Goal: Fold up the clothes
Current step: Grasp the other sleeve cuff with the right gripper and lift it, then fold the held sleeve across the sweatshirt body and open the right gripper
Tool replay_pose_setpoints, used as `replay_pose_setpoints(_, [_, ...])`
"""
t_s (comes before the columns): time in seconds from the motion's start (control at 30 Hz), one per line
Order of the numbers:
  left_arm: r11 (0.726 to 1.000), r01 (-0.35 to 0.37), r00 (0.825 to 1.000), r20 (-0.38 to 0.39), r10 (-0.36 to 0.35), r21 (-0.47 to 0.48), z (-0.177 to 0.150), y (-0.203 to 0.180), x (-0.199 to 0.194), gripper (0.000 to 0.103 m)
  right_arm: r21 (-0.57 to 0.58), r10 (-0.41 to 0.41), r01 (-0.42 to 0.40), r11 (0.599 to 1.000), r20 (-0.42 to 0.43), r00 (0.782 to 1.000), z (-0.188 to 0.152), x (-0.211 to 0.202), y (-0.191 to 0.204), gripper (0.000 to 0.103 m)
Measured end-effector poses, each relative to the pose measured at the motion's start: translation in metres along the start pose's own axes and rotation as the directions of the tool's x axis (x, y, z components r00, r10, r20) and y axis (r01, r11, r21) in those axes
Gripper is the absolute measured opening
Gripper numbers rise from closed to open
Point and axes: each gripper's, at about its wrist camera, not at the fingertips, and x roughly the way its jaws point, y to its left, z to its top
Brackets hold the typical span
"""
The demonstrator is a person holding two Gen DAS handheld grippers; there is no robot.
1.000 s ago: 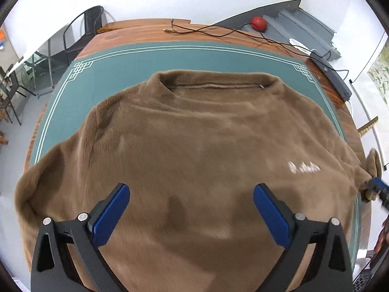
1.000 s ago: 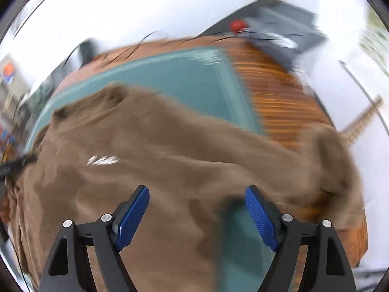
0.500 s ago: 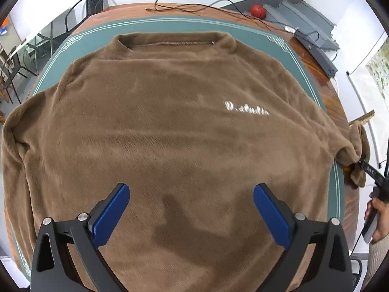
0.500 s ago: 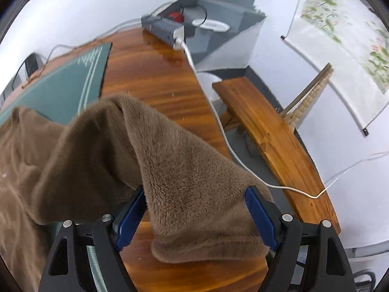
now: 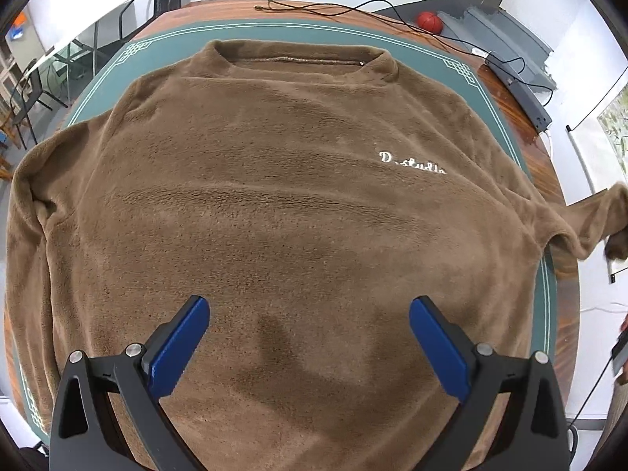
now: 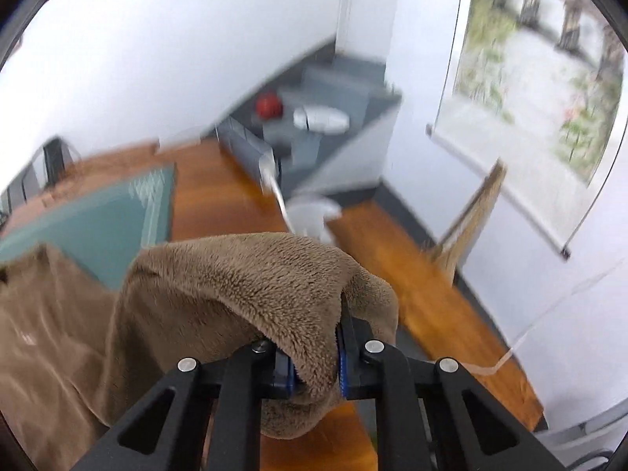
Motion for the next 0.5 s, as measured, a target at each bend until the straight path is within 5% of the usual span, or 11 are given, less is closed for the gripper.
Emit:
replay_pose_setpoints(0.27, [0.999,0.020,1.000,0.011,-0.019,-0.033,0.000,0.035,-0.005,0.102,-0.159,0.190,-0.156,0.975,0.231,0.954,0.049,-0.068,0.109,0.016])
replay_pose_setpoints(0.5, [0.994,0.018,1.000,0.025,-0.016,-0.107,-0.003,0.088,-0.011,0.102,-0.370,0.427,-0.346,0.862,0.161,0.890,0.038,-0.081,0.242,0.016])
